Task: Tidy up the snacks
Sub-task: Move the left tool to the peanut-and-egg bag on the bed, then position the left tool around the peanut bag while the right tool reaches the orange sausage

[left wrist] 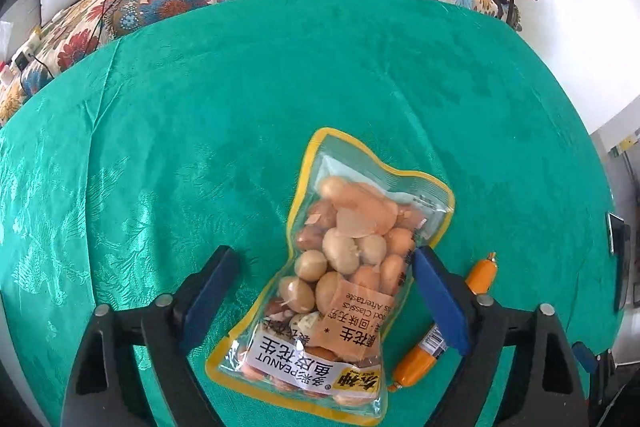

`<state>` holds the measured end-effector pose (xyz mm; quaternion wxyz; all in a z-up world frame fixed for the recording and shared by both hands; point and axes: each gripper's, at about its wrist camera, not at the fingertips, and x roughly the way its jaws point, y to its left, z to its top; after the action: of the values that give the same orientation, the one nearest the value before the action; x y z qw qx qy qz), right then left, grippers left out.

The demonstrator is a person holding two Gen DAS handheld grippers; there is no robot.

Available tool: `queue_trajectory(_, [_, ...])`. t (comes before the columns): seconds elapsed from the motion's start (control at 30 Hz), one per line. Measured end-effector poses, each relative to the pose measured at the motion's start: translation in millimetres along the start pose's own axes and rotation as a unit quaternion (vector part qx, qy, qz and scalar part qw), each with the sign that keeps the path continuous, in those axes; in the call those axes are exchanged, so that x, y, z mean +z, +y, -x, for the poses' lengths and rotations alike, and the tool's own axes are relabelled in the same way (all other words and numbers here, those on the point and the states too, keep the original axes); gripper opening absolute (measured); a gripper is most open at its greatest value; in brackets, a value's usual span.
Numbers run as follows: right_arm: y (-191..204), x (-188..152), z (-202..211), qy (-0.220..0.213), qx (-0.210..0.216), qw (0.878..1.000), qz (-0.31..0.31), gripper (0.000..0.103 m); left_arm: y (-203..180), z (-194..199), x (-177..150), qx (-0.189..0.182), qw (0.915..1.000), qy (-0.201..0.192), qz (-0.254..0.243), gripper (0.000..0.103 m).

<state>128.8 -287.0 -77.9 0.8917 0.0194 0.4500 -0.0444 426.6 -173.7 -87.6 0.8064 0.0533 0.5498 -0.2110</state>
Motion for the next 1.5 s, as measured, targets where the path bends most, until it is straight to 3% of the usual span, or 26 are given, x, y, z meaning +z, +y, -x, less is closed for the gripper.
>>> queue_trajectory(0.03, [0,0,0,0.0,0.0,1.0,0.0,0.091,1,6,-5,-0.003,0.9999,-0.011,0.004,0.059])
queue_trajectory(0.13, [1,1,-1,0.0,0.0,1.0,0.0,0.091,17,24,-33,-0.013,0.9978,-0.022,0.061,0.058])
queue_trajectory(0.37, [2,1,-1,0.0,-0.001,1.0,-0.001,0.091,61,78,-164,0.022,0.9859,-0.045,0.16,0.058])
queue_trajectory(0.5, [2,1,-1,0.0,-0.002,1.0,0.0,0.091,75,105,-232,0.033,0.982,-0.061,0.176,0.066])
queue_trajectory(0.53, [2,1,-1,0.0,-0.003,1.0,0.0,0.091,77,107,-241,0.032,0.9821,-0.068,0.173,0.071])
queue_trajectory(0.57, [2,1,0,0.0,-0.003,1.0,0.001,0.091,77,107,-248,0.035,0.9832,-0.069,0.165,0.086])
queue_trajectory(0.6, [2,1,0,0.0,-0.004,1.0,0.001,0.091,75,106,-252,0.039,0.985,-0.069,0.153,0.097])
queue_trajectory(0.63, [2,2,0,0.001,-0.006,1.0,0.001,0.091,72,103,-253,0.043,0.9878,-0.072,0.132,0.1])
queue_trajectory(0.73, [2,1,0,0.001,-0.005,1.0,0.0,0.091,55,88,-251,0.102,0.9921,-0.061,0.039,0.102])
queue_trajectory(0.77, [2,1,0,0.001,-0.005,1.0,0.0,0.091,54,88,-249,0.099,0.9919,-0.076,0.02,0.103])
queue_trajectory(0.93, [1,1,0,0.002,-0.005,1.0,-0.002,0.092,76,89,-252,0.116,0.9844,-0.115,0.067,0.103])
queue_trajectory(1.17, [1,6,-3,0.019,0.005,1.0,0.002,0.096,78,90,-251,0.12,0.9835,-0.116,0.069,0.103])
queue_trajectory(1.27, [5,32,-8,0.076,0.026,0.997,-0.013,0.093,78,90,-251,0.12,0.9835,-0.116,0.069,0.103])
queue_trajectory(1.37, [20,69,-6,0.059,0.087,0.992,-0.07,0.093,78,90,-251,0.12,0.9835,-0.116,0.069,0.103])
queue_trajectory(1.5, [60,123,-33,0.061,0.128,0.984,-0.104,0.092,78,90,-252,0.12,0.9835,-0.116,0.069,0.103])
